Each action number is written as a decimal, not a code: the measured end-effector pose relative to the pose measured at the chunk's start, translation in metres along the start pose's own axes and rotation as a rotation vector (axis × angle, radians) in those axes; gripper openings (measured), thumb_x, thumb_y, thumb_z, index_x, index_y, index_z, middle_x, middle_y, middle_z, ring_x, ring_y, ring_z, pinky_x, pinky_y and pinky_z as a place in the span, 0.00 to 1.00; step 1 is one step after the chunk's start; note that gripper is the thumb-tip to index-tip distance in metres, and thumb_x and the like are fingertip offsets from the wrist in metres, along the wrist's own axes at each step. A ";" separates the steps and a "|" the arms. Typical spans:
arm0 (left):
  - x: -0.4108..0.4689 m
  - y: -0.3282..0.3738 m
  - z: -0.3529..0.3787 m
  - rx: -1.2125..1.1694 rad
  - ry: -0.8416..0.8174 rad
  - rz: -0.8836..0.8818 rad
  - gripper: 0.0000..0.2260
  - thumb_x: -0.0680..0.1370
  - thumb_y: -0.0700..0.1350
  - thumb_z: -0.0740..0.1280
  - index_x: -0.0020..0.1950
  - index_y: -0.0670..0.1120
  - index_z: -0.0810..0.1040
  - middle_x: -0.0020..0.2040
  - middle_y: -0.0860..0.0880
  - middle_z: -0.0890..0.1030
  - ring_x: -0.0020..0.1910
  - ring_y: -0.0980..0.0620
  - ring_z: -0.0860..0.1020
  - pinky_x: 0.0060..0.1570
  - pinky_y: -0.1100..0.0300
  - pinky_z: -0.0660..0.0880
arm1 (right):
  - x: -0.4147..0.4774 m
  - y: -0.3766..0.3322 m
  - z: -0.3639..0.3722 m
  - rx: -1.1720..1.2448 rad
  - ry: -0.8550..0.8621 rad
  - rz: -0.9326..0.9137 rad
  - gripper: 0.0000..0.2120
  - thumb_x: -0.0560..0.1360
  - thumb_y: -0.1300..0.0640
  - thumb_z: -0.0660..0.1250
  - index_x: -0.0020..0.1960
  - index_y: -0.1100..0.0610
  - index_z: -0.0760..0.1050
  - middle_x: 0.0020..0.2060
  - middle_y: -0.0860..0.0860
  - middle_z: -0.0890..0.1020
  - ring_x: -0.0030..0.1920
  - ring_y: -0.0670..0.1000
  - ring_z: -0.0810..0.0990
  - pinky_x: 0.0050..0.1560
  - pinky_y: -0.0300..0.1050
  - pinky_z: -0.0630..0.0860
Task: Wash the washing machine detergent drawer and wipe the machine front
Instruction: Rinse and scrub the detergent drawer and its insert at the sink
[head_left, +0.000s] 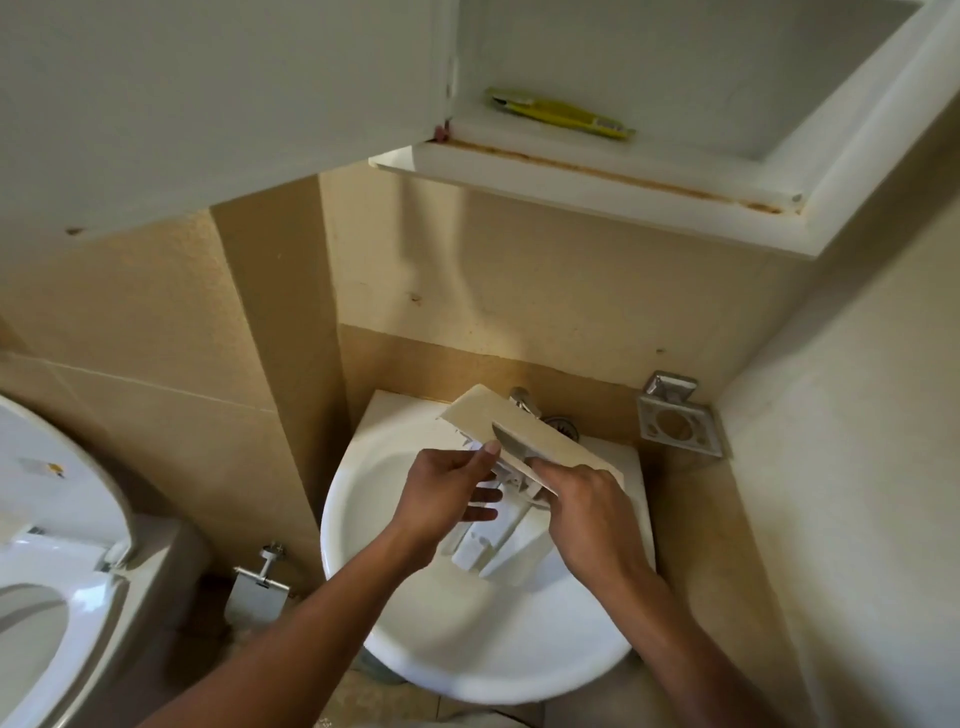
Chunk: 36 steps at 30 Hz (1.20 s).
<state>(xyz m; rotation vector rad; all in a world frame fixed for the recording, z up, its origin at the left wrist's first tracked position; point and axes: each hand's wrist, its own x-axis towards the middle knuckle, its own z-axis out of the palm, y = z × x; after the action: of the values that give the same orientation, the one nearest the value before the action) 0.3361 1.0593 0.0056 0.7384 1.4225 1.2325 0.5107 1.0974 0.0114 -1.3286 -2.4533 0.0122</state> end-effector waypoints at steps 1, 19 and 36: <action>-0.001 -0.005 -0.004 0.015 -0.016 0.023 0.19 0.78 0.53 0.69 0.57 0.38 0.84 0.48 0.43 0.87 0.44 0.44 0.87 0.45 0.48 0.84 | -0.003 0.002 0.002 -0.012 0.020 -0.032 0.23 0.69 0.67 0.75 0.59 0.50 0.82 0.40 0.50 0.86 0.41 0.53 0.84 0.42 0.47 0.81; 0.023 -0.030 -0.068 -0.571 -0.130 -0.672 0.40 0.78 0.68 0.58 0.68 0.30 0.69 0.60 0.31 0.79 0.53 0.30 0.82 0.49 0.35 0.81 | -0.073 0.020 0.053 -0.105 0.289 -0.313 0.22 0.81 0.67 0.52 0.59 0.56 0.84 0.52 0.49 0.86 0.52 0.53 0.82 0.52 0.50 0.78; 0.012 -0.052 -0.050 0.414 -0.274 -0.045 0.20 0.68 0.55 0.78 0.57 0.50 0.81 0.54 0.52 0.85 0.53 0.50 0.83 0.58 0.48 0.81 | -0.130 0.038 0.061 0.268 0.129 -0.055 0.12 0.74 0.52 0.68 0.54 0.55 0.83 0.57 0.48 0.82 0.60 0.50 0.78 0.62 0.45 0.73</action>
<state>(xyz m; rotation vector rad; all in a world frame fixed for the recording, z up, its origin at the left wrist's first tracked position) 0.2945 1.0419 -0.0528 1.1047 1.4682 0.7701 0.5879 1.0227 -0.0911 -1.1110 -2.2847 0.2259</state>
